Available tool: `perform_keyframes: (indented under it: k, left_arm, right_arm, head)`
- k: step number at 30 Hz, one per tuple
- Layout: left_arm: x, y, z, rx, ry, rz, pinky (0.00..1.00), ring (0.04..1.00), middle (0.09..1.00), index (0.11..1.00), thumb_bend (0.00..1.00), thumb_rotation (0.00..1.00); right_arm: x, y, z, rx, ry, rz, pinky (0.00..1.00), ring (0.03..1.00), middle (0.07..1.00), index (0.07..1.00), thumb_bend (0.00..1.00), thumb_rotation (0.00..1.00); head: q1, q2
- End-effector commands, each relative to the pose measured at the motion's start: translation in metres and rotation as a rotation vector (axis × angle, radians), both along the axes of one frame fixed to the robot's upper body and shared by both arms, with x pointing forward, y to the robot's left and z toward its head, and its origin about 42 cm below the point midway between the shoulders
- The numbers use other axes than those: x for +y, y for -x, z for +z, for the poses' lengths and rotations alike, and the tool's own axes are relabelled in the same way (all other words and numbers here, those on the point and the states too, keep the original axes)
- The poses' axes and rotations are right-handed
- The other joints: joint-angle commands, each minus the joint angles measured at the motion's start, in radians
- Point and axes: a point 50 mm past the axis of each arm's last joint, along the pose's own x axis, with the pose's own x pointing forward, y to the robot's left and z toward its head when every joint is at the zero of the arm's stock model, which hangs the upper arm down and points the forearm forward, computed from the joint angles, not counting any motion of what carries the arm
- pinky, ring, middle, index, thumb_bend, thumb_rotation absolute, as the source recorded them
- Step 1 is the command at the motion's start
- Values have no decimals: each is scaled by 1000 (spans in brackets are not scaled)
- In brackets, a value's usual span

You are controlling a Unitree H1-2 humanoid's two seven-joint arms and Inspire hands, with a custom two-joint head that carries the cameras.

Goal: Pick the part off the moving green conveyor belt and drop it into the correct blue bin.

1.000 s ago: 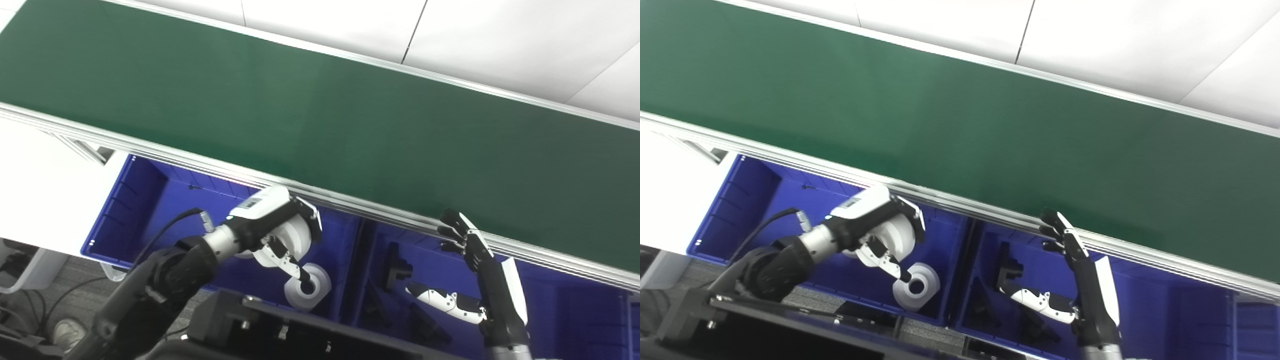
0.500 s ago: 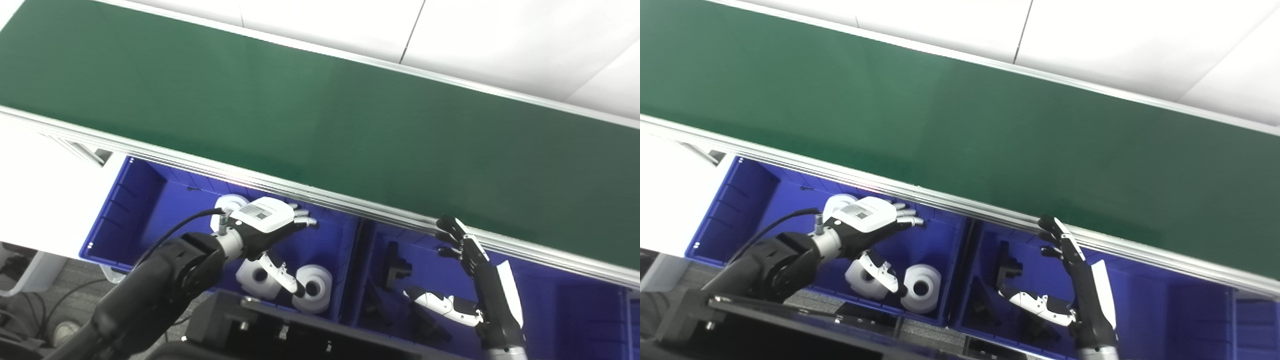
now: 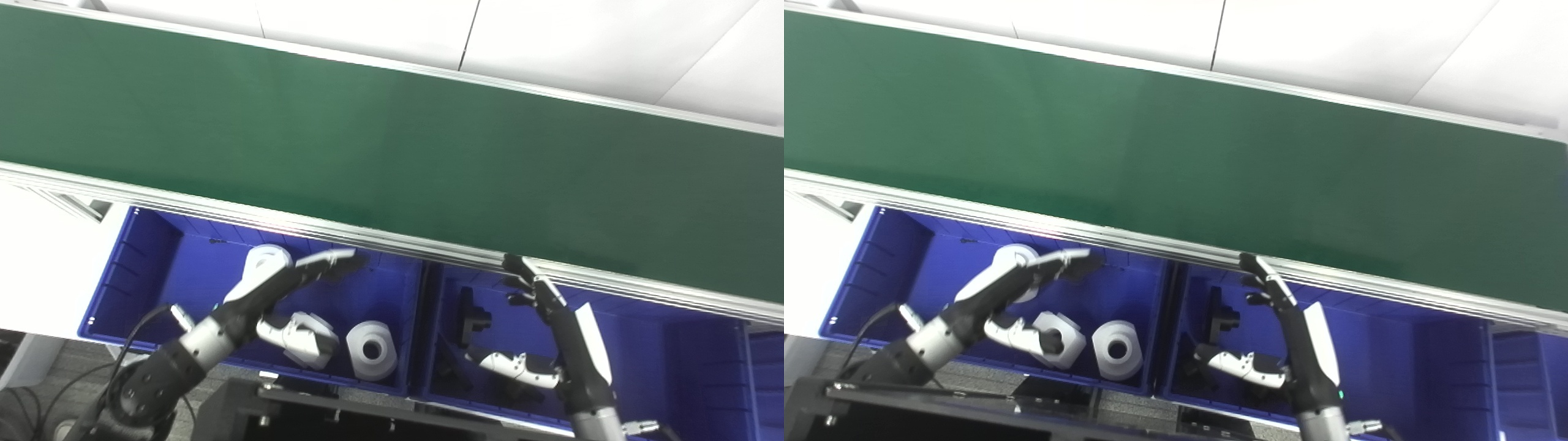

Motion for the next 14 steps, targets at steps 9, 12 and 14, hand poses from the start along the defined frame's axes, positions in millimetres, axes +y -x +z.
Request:
perform_keyframes:
  k: [9,12,14]
  left_arm:
    - [9,-19,-5,7,155,-6,905,929,925,907,852,464]
    - [12,-20,-5,32,175,-6,884,929,942,915,864,447]
    - [13,-22,-5,32,179,-14,852,920,943,925,863,420]
  right_arm:
    - [25,11,7,-45,30,-51,682,806,878,871,770,278]
    - [31,13,6,-46,28,-70,660,791,870,870,771,275]
    - [35,14,5,-49,29,-79,647,781,865,867,771,274]
  head:
    - [-236,-57]
    - [-270,-66]
    - [-278,-72]
